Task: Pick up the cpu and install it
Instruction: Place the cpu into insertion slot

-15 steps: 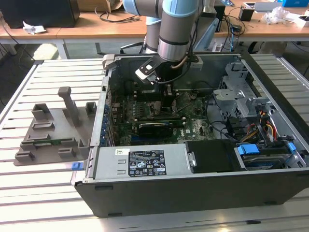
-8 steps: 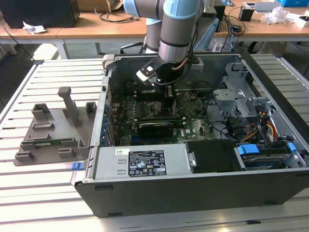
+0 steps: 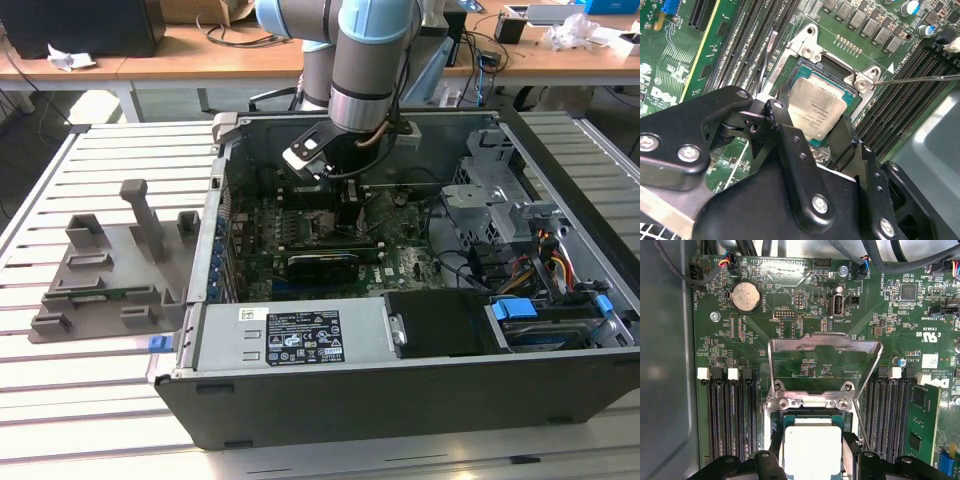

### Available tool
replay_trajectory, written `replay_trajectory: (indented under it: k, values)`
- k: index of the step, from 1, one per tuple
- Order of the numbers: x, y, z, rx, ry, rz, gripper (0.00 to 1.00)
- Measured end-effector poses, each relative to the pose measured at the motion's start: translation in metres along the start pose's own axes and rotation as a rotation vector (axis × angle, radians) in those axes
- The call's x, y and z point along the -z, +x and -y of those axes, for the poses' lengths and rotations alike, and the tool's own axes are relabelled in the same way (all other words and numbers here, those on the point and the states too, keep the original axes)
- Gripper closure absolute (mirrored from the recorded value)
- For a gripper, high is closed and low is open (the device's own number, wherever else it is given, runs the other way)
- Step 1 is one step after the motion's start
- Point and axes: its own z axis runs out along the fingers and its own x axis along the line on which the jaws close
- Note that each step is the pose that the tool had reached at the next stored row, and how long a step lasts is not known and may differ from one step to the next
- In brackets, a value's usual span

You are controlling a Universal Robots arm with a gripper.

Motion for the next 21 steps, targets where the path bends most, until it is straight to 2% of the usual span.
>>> replay_trajectory:
  k: [4, 5, 21]
  values:
    - [0.0, 0.0, -0.0001, 0.0, 0.0001, 0.0, 0.45]
    - [0.0, 0.0, -0.0001, 0.0, 0.0001, 0.0, 0.38]
    - [-0.0004, -0.002, 0.0034, 0.01, -0.0005, 0.0011, 0.38]
